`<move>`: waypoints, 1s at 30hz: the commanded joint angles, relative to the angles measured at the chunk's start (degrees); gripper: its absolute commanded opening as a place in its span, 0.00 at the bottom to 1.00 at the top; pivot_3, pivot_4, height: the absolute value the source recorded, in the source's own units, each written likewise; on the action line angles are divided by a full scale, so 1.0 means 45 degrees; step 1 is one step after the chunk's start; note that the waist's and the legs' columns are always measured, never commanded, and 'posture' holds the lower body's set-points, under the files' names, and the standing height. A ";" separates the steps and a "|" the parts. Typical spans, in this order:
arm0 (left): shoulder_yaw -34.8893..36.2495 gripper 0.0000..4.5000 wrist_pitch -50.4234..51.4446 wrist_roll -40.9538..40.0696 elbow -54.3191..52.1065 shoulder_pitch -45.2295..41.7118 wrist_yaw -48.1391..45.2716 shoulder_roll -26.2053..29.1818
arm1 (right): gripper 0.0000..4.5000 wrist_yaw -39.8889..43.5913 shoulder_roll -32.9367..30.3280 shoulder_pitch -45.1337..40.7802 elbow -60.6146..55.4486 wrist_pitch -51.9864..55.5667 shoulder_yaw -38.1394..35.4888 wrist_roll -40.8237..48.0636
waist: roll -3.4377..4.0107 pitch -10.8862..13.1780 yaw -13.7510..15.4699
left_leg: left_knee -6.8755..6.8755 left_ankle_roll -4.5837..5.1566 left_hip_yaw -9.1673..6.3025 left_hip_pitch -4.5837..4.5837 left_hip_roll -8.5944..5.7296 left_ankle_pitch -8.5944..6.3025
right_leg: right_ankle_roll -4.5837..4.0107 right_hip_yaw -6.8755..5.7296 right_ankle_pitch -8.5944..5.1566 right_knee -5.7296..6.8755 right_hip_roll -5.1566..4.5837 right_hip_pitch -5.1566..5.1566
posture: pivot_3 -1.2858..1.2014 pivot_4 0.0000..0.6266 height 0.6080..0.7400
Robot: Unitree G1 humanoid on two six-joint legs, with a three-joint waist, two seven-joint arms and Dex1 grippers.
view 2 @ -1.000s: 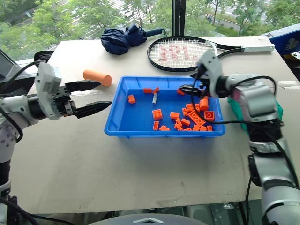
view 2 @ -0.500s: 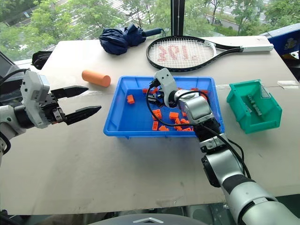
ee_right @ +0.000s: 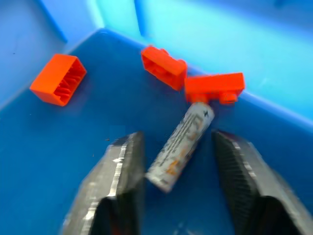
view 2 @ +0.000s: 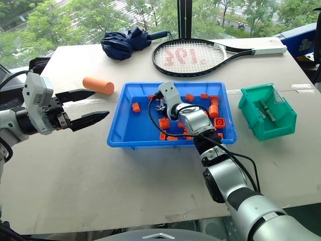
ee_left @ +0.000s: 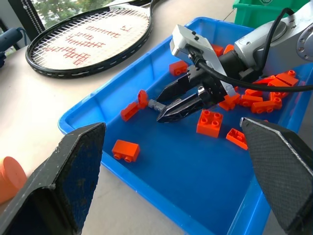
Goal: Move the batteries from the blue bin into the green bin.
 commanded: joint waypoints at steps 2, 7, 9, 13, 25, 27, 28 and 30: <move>0.0234 1.00 -0.0158 -0.0076 -0.0174 -0.0151 -0.0165 0.0243 | 0.01 -0.0050 -0.0173 0.0078 -0.0492 0.0433 -0.0305 0.0057 | 0.0001 0.0000 -0.0003 | 0.0000 0.0000 0.0000 0.0001 0.0000 0.0000 | 0.0000 0.0001 0.0000 0.0004 0.0000 -0.0001 | 0.52 0.24 1.00; -0.0143 1.00 0.0176 -0.0565 -0.0704 -0.0626 -0.0261 0.0192 | 0.01 0.0470 -0.1150 0.0940 -0.4336 0.2267 -0.0710 0.0763 | 0.0001 0.0001 0.0080 | 0.0001 0.0000 -0.0020 -0.0019 -0.0019 0.0000 | 0.0000 -0.0006 0.0000 0.0008 -0.0024 -0.0007 | 0.52 0.24 1.00; -0.0351 1.00 0.0407 -0.0905 -0.0964 -0.0996 -0.0176 0.0052 | 0.01 0.0807 -0.1736 0.1383 -0.6580 0.3305 -0.1057 0.1369 | 0.0001 0.0002 0.0101 | 0.0001 0.0002 -0.0020 -0.0027 -0.0028 -0.0001 | 0.0000 -0.0004 0.0000 0.0007 -0.0033 -0.0011 | 0.52 0.24 1.00; -0.1263 1.00 0.0695 -0.1339 -0.1628 -0.1941 0.0194 -0.0329 | 0.01 0.2361 -0.4097 0.2635 -1.0460 0.2953 -0.1802 0.2209 | 0.0000 0.0001 0.0125 | 0.0017 0.0003 -0.0029 -0.0091 -0.0043 -0.0001 | 0.0002 -0.0010 0.0000 0.0071 -0.0052 -0.0083 | 0.52 0.24 1.00; -0.4658 1.00 0.1090 -0.2097 -0.1172 -0.6274 -0.0021 -0.3066 | 0.01 0.2991 -0.9784 0.7648 -1.2725 0.2155 -0.6705 0.2524 | -0.0011 -0.0006 0.0366 | 0.0097 0.0056 0.0036 -0.0085 -0.0035 -0.0023 | 0.0006 0.0034 -0.0002 0.0083 0.0034 -0.0071 | 0.52 0.24 1.00; -0.5010 1.00 0.0975 -0.1920 -0.0894 -0.6691 -0.0123 -0.3481 | 0.01 0.2882 -1.0155 0.8182 -1.2699 0.2239 -0.7155 0.2497 | -0.0011 -0.0007 0.0349 | 0.0111 0.0056 0.0047 -0.0077 -0.0014 -0.0023 | 0.0005 0.0055 -0.0002 0.0086 0.0062 -0.0061 | 0.52 0.24 1.00; -0.5154 1.00 0.0896 -0.1831 -0.0743 -0.6871 -0.0188 -0.3656 | 0.01 0.2891 -1.0343 0.8394 -1.2644 0.2234 -0.7320 0.2502 | -0.0011 -0.0006 0.0347 | 0.0118 0.0056 0.0061 -0.0074 0.0002 -0.0023 | 0.0005 0.0071 -0.0002 0.0088 0.0079 -0.0060 | 0.52 0.24 1.00; -0.5324 1.00 0.0784 -0.1660 -0.0547 -0.7072 -0.0302 -0.3870 | 0.01 0.2928 -1.0638 0.8687 -1.2541 0.2286 -0.7500 0.2581 | -0.0010 -0.0006 0.0350 | 0.0120 0.0056 0.0070 -0.0069 0.0010 -0.0023 | 0.0005 0.0084 -0.0002 0.0088 0.0092 -0.0060 | 0.52 0.24 1.00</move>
